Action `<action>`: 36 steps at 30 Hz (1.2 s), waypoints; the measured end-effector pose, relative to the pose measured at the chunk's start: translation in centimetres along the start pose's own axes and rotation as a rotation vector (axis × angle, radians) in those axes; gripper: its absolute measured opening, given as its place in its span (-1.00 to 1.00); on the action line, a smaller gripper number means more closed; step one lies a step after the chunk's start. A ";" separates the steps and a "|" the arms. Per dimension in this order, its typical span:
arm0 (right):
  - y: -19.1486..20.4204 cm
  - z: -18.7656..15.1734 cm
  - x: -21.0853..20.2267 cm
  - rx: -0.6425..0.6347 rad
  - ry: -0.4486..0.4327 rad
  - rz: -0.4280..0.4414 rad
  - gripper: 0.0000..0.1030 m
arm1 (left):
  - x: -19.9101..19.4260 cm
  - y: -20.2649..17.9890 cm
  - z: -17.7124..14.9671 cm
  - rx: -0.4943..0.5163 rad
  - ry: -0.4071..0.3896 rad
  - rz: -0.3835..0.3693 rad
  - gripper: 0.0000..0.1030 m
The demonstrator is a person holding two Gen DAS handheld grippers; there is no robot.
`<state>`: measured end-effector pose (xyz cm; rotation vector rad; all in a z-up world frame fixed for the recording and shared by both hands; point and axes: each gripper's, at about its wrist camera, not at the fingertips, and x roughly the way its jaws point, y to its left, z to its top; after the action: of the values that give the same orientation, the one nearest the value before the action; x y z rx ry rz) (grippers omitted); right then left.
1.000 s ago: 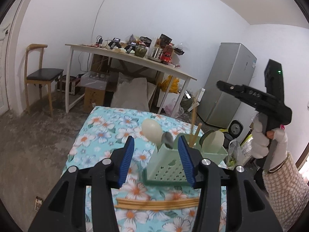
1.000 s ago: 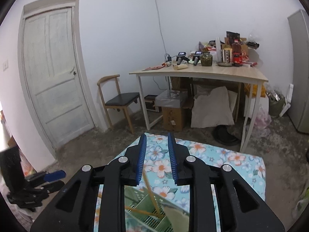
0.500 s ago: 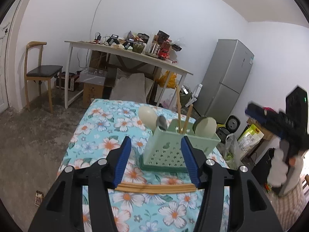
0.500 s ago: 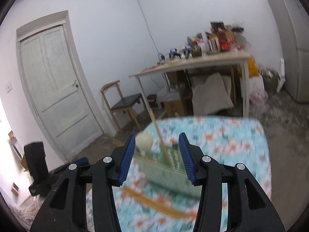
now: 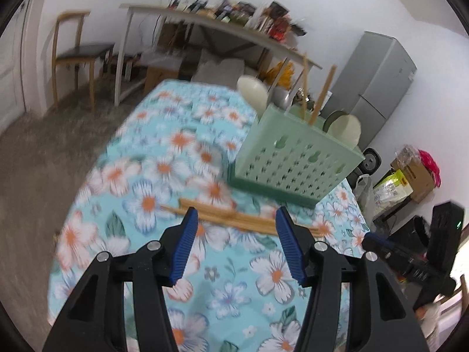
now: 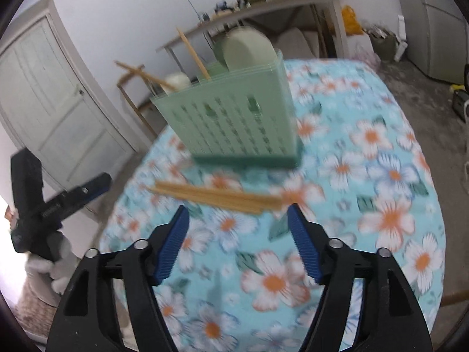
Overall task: Organize utensils
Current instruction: 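Move both open grippers back down to the remaining wooden chopsticks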
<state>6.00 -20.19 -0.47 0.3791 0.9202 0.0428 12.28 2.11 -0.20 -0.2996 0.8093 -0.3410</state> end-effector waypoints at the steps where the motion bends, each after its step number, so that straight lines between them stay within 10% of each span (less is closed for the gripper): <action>1: -0.2 -0.2 0.4 0.000 0.013 -0.026 0.36 | 0.6 0.3 -0.4 -0.033 0.020 0.002 0.03; 15: -3.5 -2.7 4.5 -0.058 0.092 -0.262 0.68 | 5.3 2.2 -2.1 -0.268 0.165 -0.007 0.03; 36: -5.0 -3.1 5.4 -0.007 0.082 -0.182 0.84 | 11.3 3.6 -1.8 -0.698 0.268 -0.196 -0.51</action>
<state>6.26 -22.84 -7.97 0.2872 1.0320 -0.1059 18.84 0.53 -10.11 -1.0066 1.1542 -0.2750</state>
